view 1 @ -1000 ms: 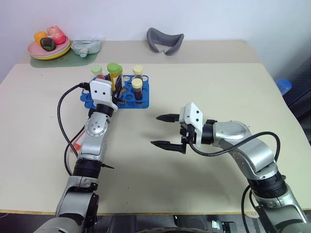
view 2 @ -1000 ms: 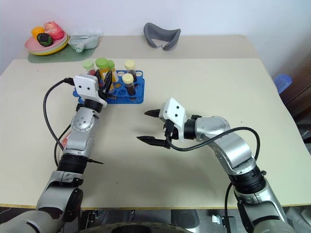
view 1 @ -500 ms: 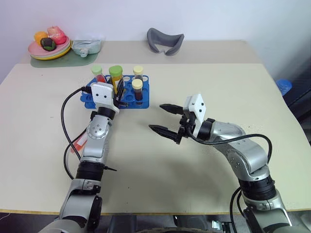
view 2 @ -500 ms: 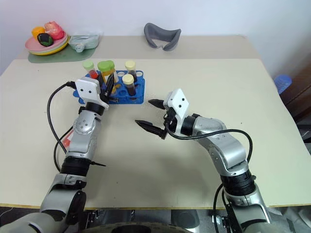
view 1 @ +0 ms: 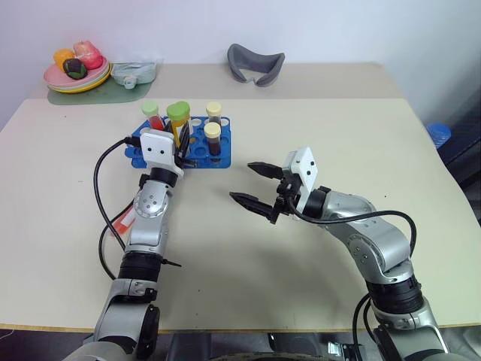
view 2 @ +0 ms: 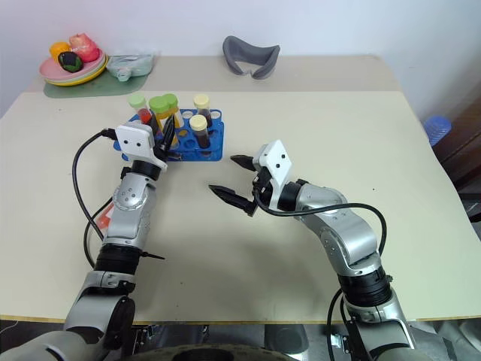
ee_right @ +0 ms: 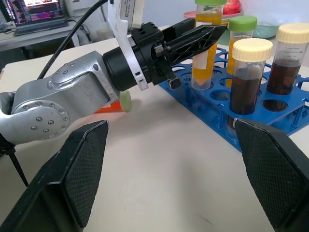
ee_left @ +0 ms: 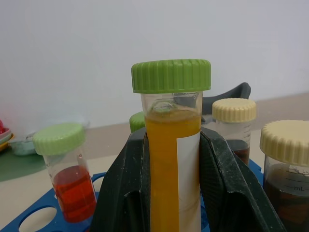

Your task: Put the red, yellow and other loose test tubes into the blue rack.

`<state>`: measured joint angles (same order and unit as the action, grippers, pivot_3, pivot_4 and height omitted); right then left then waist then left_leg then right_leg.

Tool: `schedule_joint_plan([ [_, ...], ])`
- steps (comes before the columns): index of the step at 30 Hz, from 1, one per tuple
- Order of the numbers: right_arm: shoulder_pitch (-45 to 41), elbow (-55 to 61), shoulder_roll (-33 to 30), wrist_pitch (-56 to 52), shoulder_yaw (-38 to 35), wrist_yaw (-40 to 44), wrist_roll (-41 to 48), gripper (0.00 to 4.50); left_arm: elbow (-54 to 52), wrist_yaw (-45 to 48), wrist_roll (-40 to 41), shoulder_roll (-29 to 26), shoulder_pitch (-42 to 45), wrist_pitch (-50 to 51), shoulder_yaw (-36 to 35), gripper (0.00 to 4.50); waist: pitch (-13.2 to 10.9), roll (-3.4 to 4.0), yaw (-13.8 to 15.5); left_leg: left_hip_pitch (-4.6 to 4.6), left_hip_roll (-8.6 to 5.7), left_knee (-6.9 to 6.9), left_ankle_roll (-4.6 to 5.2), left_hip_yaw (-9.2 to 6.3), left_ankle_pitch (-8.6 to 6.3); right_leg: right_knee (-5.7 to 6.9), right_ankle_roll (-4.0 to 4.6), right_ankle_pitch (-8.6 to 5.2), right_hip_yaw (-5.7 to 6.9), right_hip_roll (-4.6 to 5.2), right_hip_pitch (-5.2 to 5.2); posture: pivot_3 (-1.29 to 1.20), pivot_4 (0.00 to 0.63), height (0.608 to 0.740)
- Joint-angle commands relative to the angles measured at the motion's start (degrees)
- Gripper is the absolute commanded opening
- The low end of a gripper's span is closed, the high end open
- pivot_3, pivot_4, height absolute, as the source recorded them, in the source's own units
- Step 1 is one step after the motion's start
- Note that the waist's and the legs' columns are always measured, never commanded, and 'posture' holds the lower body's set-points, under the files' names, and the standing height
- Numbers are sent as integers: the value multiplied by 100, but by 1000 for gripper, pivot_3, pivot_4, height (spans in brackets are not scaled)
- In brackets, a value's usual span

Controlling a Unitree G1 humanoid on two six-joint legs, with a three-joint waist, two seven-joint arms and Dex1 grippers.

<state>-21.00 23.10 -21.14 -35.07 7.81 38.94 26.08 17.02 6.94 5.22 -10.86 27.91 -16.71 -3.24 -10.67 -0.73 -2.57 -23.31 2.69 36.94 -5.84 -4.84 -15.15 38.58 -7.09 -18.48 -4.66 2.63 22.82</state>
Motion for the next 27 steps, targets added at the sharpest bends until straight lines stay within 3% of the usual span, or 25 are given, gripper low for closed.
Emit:
schedule_joint_plan([
  [1, -20, 96, 73, 34, 0, -18, 106, 4243, 139, 39, 11, 62, 129, -116, -70, 829, 0, 0, 3, 0, 0, 0, 0, 0, 0, 0, 0, 0, 0, 0, 0, 0, 150, 740],
  [12, -9, 151, 86, 6, 36, -41, 125, 4243, 402, 79, -19, 139, 287, -261, -83, 829, 0, 0, 5, -1, 0, 1, 2, 0, -1, -1, 0, 0, 1, 0, -1, 0, 150, 740],
  [17, 7, 171, 90, 0, 61, -40, 142, 4243, 188, 101, 85, 126, 192, -145, -138, 3077, 0, 0, 1, 0, 0, 1, 3, 0, -2, -1, 0, 0, 1, 0, -1, 0, 150, 740],
  [20, 12, 200, 82, -8, 69, -45, 147, 4243, -497, 156, 298, 34, -16, 221, -249, 4478, 0, 0, -7, -1, 0, 1, 3, -1, -2, -1, 0, 0, 1, 0, -1, 0, 150, 740],
  [24, 29, 240, 54, -35, 44, -40, 177, 4243, -1638, 182, 567, -207, -341, 958, -444, 4478, 0, 0, -19, 0, 3, 0, 2, -1, -1, 1, 0, 0, 0, -2, 1, 0, 150, 740],
  [27, 38, 237, 27, -49, 43, -9, 207, 4243, -2709, 273, 980, -659, -501, 2318, -620, 4478, 0, 0, -13, 0, 3, 2, 4, -2, -2, 4, 0, 0, 1, -1, 0, 0, 150, 740],
])
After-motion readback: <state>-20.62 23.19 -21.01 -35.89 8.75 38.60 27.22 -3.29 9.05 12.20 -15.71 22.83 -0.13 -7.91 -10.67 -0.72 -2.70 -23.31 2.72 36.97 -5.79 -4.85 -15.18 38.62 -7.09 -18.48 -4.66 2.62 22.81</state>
